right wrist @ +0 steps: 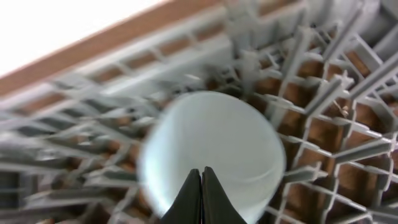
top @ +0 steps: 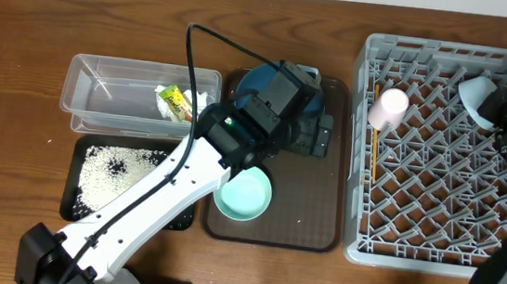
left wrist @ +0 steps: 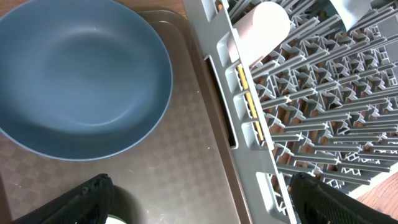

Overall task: Sort waste into correct bins and load items into the dishwasher rack
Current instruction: 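Lower the bowl upside down into the rack's back right and release, then swing the left arm aside and reach the right gripper to the green bowl, then grasp the green bowl on the brown tray with the right gripper, then lift the green bowl and carry it to the rack's back edge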

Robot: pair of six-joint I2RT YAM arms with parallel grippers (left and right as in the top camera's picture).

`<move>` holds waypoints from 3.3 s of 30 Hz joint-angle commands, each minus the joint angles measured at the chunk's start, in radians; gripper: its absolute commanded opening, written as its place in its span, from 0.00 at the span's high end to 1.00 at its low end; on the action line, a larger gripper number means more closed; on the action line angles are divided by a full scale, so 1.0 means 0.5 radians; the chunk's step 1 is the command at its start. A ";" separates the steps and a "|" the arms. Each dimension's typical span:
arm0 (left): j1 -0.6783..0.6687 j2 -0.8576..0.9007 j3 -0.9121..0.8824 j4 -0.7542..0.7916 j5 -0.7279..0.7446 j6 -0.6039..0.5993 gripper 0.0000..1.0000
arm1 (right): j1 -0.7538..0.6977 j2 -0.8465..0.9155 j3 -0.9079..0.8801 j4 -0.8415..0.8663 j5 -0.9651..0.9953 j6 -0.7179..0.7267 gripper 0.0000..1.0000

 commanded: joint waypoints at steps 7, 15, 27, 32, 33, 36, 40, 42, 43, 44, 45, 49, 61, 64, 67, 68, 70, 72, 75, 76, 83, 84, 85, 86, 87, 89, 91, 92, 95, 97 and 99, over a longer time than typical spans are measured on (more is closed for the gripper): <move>0.054 -0.053 0.031 0.101 -0.034 -0.034 0.07 | 0.379 -0.397 -0.001 -0.492 -0.304 0.108 0.98; 0.591 -0.504 0.051 -0.205 -0.205 0.067 0.06 | 0.964 -0.394 -0.002 -0.760 -0.566 0.231 0.82; 1.586 -1.096 0.051 -0.764 -0.498 0.066 0.06 | 1.965 -0.346 -0.002 -0.753 -0.343 0.230 0.72; 1.692 -1.165 0.051 -0.916 -0.498 0.066 0.06 | 2.306 -0.261 -0.002 -0.786 -0.239 0.229 0.69; 1.691 -1.167 0.051 -0.930 -0.498 0.066 0.06 | 2.375 -0.230 -0.002 -0.790 -0.201 0.227 0.69; 1.691 -1.167 0.051 -0.941 -0.498 0.066 0.06 | 2.520 -0.137 -0.002 -0.790 -0.145 0.182 0.67; 1.691 -1.167 0.051 -0.941 -0.498 0.066 0.07 | 2.701 0.037 -0.002 -0.781 -0.144 0.105 0.64; 1.691 -1.167 0.051 -0.941 -0.498 0.066 0.06 | 2.769 0.128 -0.002 -0.774 -0.143 0.083 0.62; 1.691 -1.167 0.051 -0.941 -0.498 0.065 0.07 | 2.803 0.182 -0.002 -0.772 -0.142 0.067 0.61; 1.691 -1.167 0.051 -0.941 -0.498 0.066 0.07 | 2.826 0.220 -0.002 -0.772 -0.135 0.063 0.60; 1.691 -1.167 0.051 -0.941 -0.498 0.066 0.07 | 2.849 0.263 -0.002 -0.772 -0.121 0.063 0.60; 1.691 -1.167 0.051 -0.941 -0.498 0.066 0.06 | 2.909 0.379 -0.002 -0.774 -0.085 0.063 0.61; 1.691 -1.167 0.051 -0.941 -0.498 0.066 0.06 | 2.872 0.331 0.008 -0.745 -0.040 0.065 0.99; 1.691 -1.167 0.051 -0.941 -0.498 0.066 0.07 | 2.839 0.251 0.014 -0.745 -0.040 0.065 0.99; 1.691 -1.167 0.051 -0.941 -0.498 0.066 0.07 | 2.793 0.114 0.014 -0.745 -0.040 0.065 0.99; 1.691 -1.167 0.051 -0.941 -0.498 0.066 0.06 | 2.772 0.060 0.014 -0.745 -0.040 0.065 0.99; 1.691 -1.167 0.051 -0.941 -0.498 0.066 0.07 | 2.731 -0.057 0.014 -0.759 -0.040 0.064 0.99; 1.691 -1.167 0.051 -0.941 -0.498 0.066 0.06 | 2.670 -0.182 0.014 -0.758 -0.041 0.066 0.99; 1.691 -1.167 0.051 -0.941 -0.498 0.065 0.06 | 2.522 -0.378 0.014 -0.770 -0.057 0.072 0.99; 1.691 -1.167 0.051 -0.941 -0.498 0.066 0.07 | 2.464 -0.434 0.014 -0.777 -0.059 0.072 0.99; 1.691 -1.167 0.051 -0.941 -0.498 0.066 0.07 | 1.756 -0.740 0.014 -0.755 -0.579 -0.063 0.99; 1.691 -1.167 0.051 -0.941 -0.498 0.066 0.06 | 1.622 -0.754 0.014 -0.732 -0.726 -0.066 0.99; 1.691 -1.167 0.051 -0.941 -0.498 0.066 0.07 | 1.507 -0.760 0.014 -0.712 -0.848 -0.067 0.99; 1.691 -1.167 0.051 -0.941 -0.498 0.066 0.06 | 1.352 -0.760 0.014 -0.678 -1.012 -0.072 0.99; 1.691 -1.167 0.051 -0.941 -0.498 0.066 0.06 | 1.215 -0.752 0.014 -0.645 -1.145 -0.071 0.99; 1.691 -1.167 0.051 -0.941 -0.498 0.066 0.06 | 0.962 -0.720 0.014 -0.568 -1.385 -0.069 0.99; 1.691 -1.167 0.051 -0.941 -0.498 0.066 0.06 | 0.733 -0.670 0.014 -0.449 -1.631 -0.029 0.99; 1.691 -1.167 0.051 -0.941 -0.498 0.066 0.07 | 0.623 -0.635 0.014 -0.364 -1.747 0.010 0.99; 1.691 -1.167 0.051 -0.941 -0.498 0.066 0.07 | 0.368 -0.507 0.014 -0.063 -1.997 0.134 0.99; 1.691 -1.167 0.051 -0.941 -0.498 0.066 0.06 | 0.261 -0.409 0.014 0.153 -2.066 0.246 0.99; 1.691 -1.167 0.051 -0.941 -0.498 0.066 0.06 | 0.191 -0.294 0.014 0.391 -2.115 0.356 0.99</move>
